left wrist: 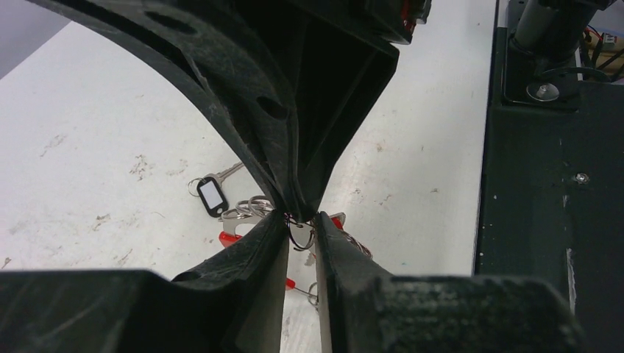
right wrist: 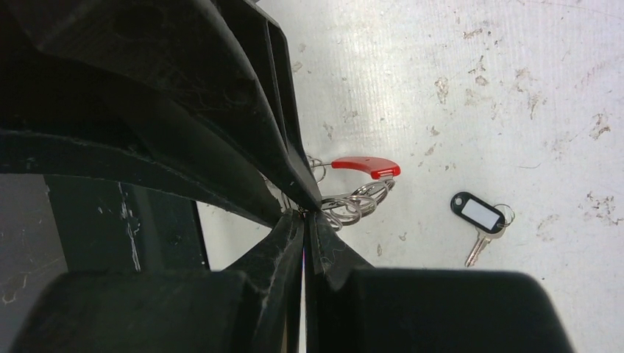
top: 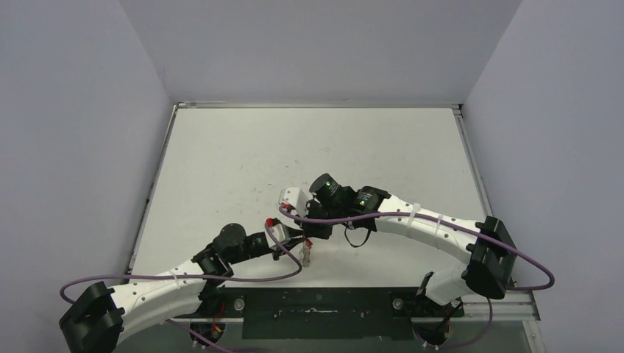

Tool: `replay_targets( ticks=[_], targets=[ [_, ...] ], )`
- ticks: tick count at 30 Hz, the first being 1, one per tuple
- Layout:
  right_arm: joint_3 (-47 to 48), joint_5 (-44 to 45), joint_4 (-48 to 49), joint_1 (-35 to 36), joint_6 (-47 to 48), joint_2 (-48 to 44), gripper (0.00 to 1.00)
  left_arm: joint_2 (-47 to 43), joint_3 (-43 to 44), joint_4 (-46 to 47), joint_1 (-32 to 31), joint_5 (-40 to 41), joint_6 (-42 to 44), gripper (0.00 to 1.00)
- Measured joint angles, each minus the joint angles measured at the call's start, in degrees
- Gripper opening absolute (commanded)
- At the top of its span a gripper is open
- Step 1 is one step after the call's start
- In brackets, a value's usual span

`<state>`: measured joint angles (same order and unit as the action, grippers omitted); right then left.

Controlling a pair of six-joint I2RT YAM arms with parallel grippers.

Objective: Put the keys on the keyring
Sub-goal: Adjust the key on the keyring.

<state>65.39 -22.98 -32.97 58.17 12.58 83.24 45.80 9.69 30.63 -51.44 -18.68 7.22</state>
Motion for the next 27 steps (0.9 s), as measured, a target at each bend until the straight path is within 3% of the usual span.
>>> replay_targets(
  ticks=[4, 10, 14, 27],
  targets=[
    [-0.04, -0.31, -0.13, -0.02, 0.28, -0.09, 0.00, -0.39, 0.00, -0.13, 0.02, -0.09, 0.52, 0.00],
    [-0.09, -0.28, -0.37, -0.07, 0.92, -0.11, 0.00, 0.00, 0.04, -0.24, 0.04, -0.72, 1.03, 0.00],
    [-0.15, -0.33, -0.42, -0.07, 1.29, -0.11, 0.00, 0.04, 0.70, -1.62, 0.04, -0.90, 1.70, 0.17],
    [-0.15, -0.48, -0.17, -0.04, 1.60, -0.13, 0.00, -0.92, 1.60, -5.88, 0.04, -0.46, 3.78, 0.08]
  ],
)
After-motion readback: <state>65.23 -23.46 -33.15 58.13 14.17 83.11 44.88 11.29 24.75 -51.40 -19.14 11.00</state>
